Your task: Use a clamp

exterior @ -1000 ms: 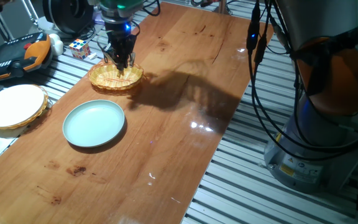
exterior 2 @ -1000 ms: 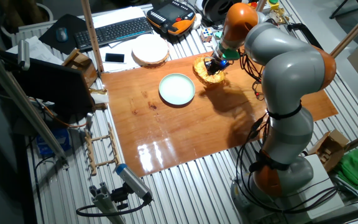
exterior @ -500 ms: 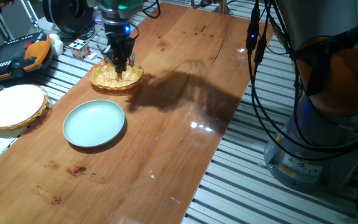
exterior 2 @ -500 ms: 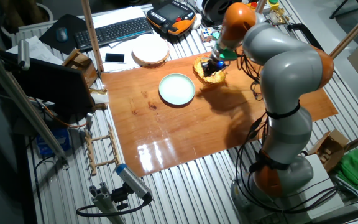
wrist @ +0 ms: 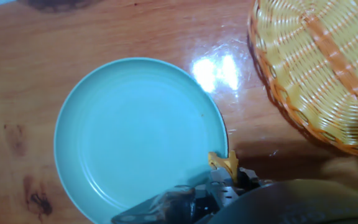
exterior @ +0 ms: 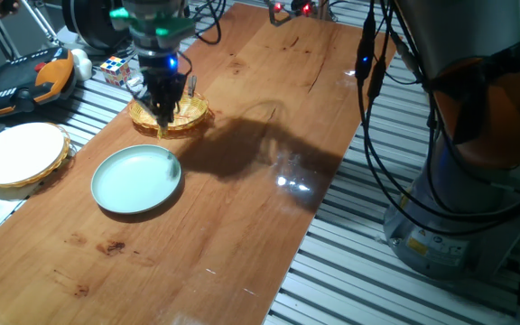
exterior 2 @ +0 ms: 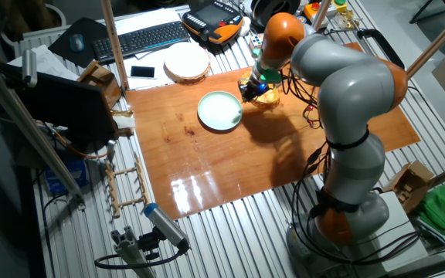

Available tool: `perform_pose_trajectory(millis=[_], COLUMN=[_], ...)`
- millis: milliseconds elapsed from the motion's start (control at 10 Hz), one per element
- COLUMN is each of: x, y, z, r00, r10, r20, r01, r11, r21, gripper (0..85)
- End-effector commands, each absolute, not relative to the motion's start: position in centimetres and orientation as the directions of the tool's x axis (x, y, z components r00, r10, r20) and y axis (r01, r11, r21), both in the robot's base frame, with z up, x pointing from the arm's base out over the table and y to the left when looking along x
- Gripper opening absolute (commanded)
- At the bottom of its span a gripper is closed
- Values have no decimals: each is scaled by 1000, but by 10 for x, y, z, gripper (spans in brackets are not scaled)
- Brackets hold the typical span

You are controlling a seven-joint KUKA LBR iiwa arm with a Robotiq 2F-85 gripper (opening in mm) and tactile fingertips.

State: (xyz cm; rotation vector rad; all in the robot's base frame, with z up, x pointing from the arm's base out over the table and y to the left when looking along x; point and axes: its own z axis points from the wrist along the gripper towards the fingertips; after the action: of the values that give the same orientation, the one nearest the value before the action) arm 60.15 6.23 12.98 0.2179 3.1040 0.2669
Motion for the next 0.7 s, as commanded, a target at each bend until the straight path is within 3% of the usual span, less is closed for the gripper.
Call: perform_pose_trajectory(millis=[0, 600], x=[603, 606], y=[62, 60], z=[127, 105], r00=[-990, -983], r10=[144, 185], r20=[-3, 7], r01=[141, 184], r11=[975, 967], r21=[170, 176], gripper=[7, 7])
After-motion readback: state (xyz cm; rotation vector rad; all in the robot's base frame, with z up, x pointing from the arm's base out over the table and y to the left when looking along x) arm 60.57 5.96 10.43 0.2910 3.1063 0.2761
